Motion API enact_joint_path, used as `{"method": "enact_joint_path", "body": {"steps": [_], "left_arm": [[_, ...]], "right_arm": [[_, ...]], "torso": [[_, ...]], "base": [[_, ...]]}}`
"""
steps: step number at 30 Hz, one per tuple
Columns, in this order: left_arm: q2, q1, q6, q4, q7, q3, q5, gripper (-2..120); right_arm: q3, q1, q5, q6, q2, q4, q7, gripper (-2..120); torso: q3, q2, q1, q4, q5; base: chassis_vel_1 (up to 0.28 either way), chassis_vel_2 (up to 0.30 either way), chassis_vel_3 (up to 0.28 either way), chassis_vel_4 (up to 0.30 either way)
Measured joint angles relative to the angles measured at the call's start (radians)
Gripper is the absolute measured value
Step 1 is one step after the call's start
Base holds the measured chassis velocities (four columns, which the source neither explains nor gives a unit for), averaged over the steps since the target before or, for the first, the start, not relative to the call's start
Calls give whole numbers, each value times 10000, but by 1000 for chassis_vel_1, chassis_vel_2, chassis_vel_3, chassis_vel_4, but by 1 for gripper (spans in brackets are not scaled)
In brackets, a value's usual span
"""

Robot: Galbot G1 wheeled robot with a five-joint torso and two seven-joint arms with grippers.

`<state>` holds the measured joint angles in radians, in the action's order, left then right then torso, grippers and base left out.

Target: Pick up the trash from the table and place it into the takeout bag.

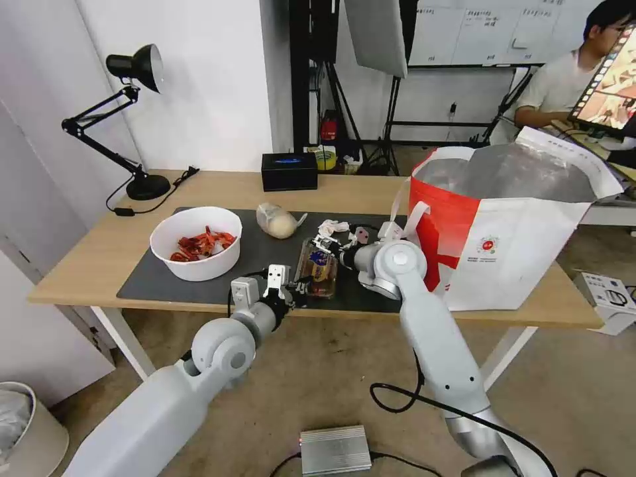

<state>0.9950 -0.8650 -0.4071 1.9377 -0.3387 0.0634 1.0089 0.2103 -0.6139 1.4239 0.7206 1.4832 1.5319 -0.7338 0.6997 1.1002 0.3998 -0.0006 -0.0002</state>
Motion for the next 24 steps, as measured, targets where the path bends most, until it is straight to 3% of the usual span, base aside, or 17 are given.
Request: {"method": "enact_joint_path", "body": {"steps": [13, 24], "left_arm": [[-16, -140, 10, 53, 2, -86, -28, 0], [-51, -127, 14, 75, 1, -73, -39, 0]], "right_arm": [[-31, -55, -22, -13, 83, 12, 16, 99], [-105, -195, -168, -11, 127, 84, 99, 64]], "torso": [[1, -2, 0, 3, 1], [4, -3, 2, 7, 3]], "base": [[0, 0, 0, 0], [0, 0, 0, 0]]}}
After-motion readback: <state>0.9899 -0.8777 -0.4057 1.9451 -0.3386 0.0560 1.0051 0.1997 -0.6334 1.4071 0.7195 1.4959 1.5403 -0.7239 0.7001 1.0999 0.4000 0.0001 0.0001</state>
